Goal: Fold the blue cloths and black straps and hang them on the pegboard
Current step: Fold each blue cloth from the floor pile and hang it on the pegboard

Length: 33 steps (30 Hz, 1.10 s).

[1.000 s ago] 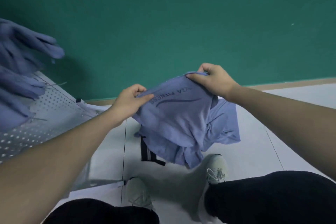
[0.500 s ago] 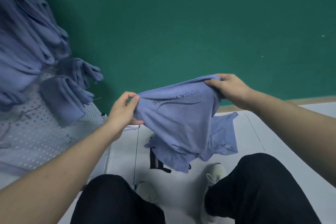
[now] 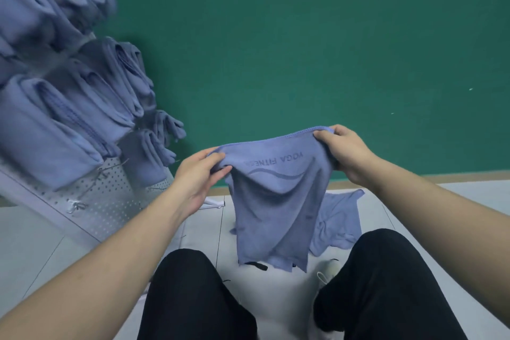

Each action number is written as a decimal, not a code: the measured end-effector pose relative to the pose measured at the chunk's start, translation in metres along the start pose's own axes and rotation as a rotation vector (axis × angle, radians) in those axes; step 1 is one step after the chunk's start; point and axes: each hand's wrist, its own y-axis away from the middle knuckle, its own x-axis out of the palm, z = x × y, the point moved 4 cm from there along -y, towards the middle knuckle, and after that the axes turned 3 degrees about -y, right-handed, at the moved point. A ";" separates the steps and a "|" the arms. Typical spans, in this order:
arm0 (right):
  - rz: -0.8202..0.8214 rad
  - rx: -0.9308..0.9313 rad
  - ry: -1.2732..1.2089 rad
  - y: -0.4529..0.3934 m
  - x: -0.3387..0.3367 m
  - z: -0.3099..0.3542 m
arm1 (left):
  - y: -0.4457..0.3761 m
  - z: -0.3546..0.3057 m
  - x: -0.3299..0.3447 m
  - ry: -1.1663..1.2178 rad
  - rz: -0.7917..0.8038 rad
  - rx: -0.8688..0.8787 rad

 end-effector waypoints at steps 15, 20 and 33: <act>0.046 -0.065 -0.048 0.021 0.059 -0.027 | 0.013 0.051 0.042 -0.075 -0.033 -0.203; 0.140 -0.106 0.031 0.024 0.082 -0.031 | 0.019 0.051 0.070 -0.152 0.040 -0.127; 0.063 -0.009 -0.060 0.024 0.081 -0.051 | 0.016 0.073 0.081 0.022 0.079 -0.045</act>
